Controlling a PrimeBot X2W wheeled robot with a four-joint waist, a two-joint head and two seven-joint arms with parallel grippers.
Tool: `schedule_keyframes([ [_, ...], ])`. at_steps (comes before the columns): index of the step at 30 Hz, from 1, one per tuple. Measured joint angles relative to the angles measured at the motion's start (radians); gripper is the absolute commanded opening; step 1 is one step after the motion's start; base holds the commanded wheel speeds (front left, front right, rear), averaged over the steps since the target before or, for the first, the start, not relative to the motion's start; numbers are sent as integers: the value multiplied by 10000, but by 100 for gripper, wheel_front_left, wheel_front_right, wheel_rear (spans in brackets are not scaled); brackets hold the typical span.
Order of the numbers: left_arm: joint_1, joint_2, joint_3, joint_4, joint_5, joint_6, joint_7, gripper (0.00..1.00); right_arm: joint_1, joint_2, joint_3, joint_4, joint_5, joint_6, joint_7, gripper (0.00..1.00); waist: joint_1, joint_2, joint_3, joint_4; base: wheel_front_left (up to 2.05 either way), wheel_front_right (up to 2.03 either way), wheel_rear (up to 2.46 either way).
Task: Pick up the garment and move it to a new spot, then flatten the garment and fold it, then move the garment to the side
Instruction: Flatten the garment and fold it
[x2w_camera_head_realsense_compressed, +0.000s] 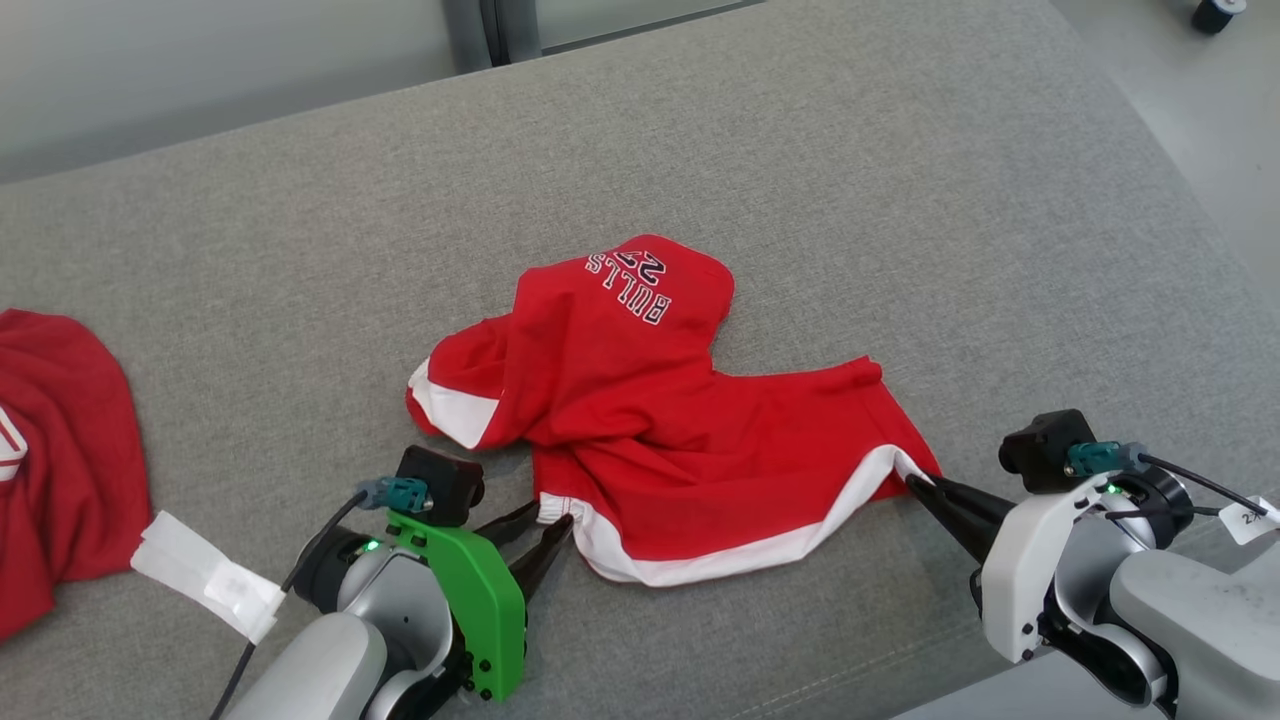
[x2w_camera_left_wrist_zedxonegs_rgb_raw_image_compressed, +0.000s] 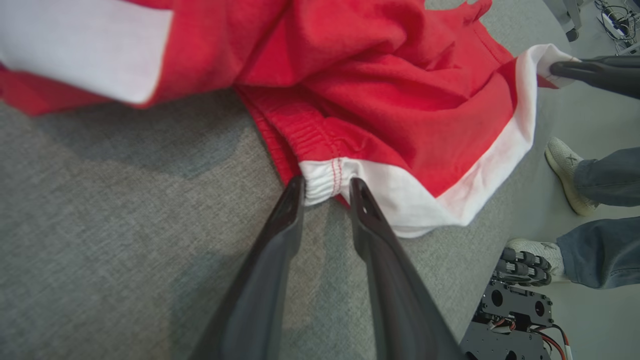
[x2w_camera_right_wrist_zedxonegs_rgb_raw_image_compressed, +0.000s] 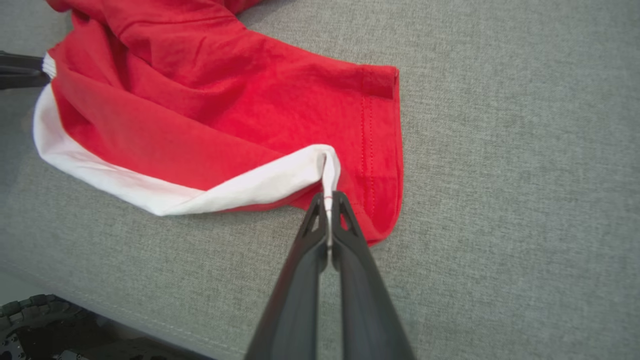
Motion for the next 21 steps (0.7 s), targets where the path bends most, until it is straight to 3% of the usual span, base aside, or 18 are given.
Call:
schedule_keyframes([
  [1,0,-2,-2,61,15,0,-48,47,-1,31,12,10,0,0,0,0,0,0,-20,-19,0,0,0],
  [3,0,-8,4,153,29,0,-138,77,-2,65,44,21,0,2,0,0,0,0,-70,-59,0,0,0],
  [4,0,-10,0,176,44,0,-180,85,-2,65,56,31,0,2,0,0,0,0,-97,-79,0,0,0],
  [7,0,-27,-2,249,113,-2,-224,87,-2,65,79,52,0,4,0,0,0,0,-168,-142,0,0,0],
  [13,0,-86,-119,462,132,-2,-311,42,0,61,77,54,2,4,0,0,0,0,-236,-219,0,0,0],
  [16,0,-153,-150,506,132,-2,-376,38,0,58,77,56,2,4,-2,0,0,0,-241,-240,0,0,0],
  [18,0,-253,-167,525,132,-4,-391,30,1,58,77,56,2,2,-2,0,0,0,-243,-249,0,0,0],
  [19,0,-295,-186,535,132,-4,-399,19,1,58,77,58,2,2,-2,0,0,0,-244,-251,0,0,0],
  [20,0,-316,-199,550,132,-6,-405,0,1,58,77,58,2,2,-2,0,0,0,-244,-252,0,0,0],
  [21,0,-328,-201,568,132,-6,-474,0,2,56,77,58,2,2,-2,0,0,0,-243,-252,0,0,0],
])
